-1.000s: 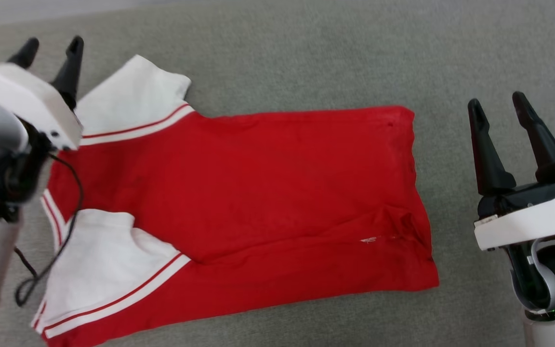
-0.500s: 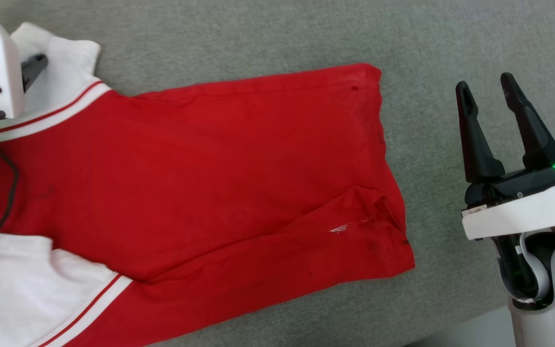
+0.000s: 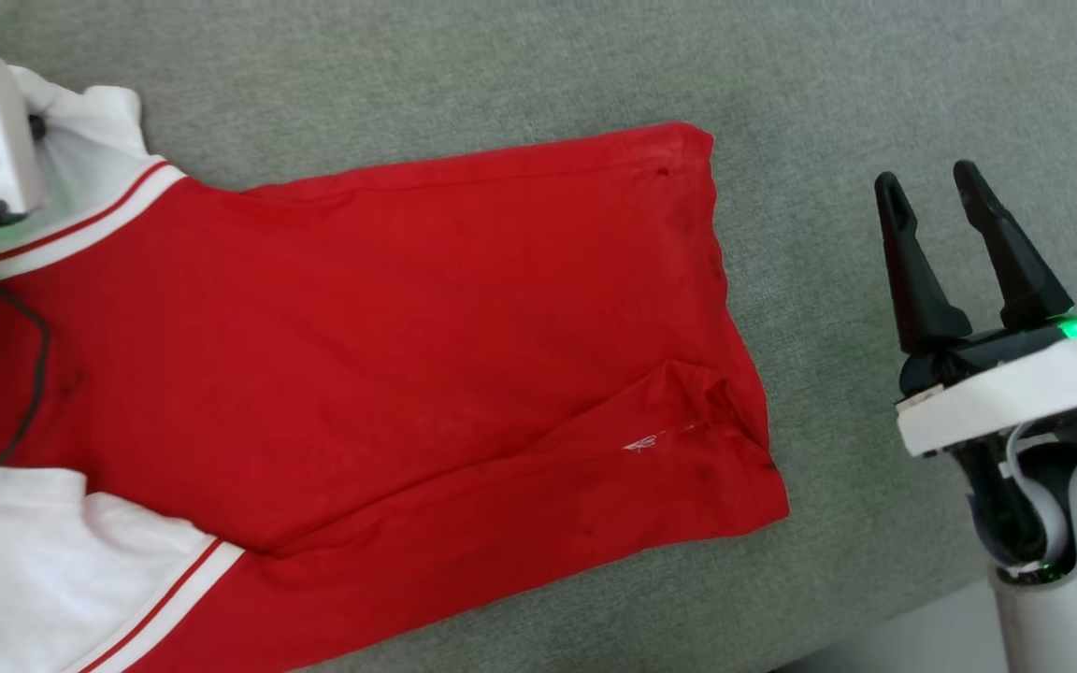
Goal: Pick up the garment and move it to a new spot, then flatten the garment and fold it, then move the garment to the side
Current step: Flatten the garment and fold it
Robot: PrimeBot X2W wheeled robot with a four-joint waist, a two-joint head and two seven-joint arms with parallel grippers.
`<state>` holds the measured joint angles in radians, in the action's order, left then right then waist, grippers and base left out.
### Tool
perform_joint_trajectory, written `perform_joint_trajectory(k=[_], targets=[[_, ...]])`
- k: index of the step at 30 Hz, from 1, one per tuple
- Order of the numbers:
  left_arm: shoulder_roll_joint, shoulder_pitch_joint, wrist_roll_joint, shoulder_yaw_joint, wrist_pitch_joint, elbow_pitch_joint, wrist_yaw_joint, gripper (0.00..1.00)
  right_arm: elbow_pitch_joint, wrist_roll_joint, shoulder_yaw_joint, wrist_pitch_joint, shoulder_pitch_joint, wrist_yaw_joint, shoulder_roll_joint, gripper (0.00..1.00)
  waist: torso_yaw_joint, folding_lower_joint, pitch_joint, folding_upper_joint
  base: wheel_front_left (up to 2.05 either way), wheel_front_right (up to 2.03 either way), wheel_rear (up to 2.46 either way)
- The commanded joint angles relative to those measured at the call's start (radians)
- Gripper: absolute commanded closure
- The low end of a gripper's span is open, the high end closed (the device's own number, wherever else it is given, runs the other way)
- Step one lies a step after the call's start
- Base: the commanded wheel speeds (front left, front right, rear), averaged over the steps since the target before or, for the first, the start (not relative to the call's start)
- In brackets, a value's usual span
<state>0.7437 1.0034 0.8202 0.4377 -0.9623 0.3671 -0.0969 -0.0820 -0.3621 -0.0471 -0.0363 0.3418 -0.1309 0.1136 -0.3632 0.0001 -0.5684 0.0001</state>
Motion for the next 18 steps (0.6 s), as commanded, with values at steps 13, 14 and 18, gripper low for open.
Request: perform_joint_trajectory(k=[13, 14, 18], targets=[[-0.137, -0.009, 0.016, 0.010, 0.166, -0.021, 0.052, 1.00, 0.361, -0.197, -0.083, -0.369, 0.237, 0.000, 0.135, 0.00, 0.170, -0.0001, 0.097, -0.0001, 0.00, 0.00, 0.00], [-0.143, -0.006, 0.011, 0.016, 0.169, -0.029, 0.054, 1.00, 0.383, -0.203, -0.097, -0.389, 0.258, 0.000, 0.142, 0.00, 0.180, -0.0001, 0.095, -0.0001, 0.00, 0.00, 0.00], [-0.156, 0.006, 0.000, 0.029, 0.183, -0.051, 0.061, 1.00, 0.451, -0.227, -0.138, -0.451, 0.322, 0.000, 0.161, 0.00, 0.206, -0.0001, 0.083, -0.0001, 0.00, 0.00, 0.00]])
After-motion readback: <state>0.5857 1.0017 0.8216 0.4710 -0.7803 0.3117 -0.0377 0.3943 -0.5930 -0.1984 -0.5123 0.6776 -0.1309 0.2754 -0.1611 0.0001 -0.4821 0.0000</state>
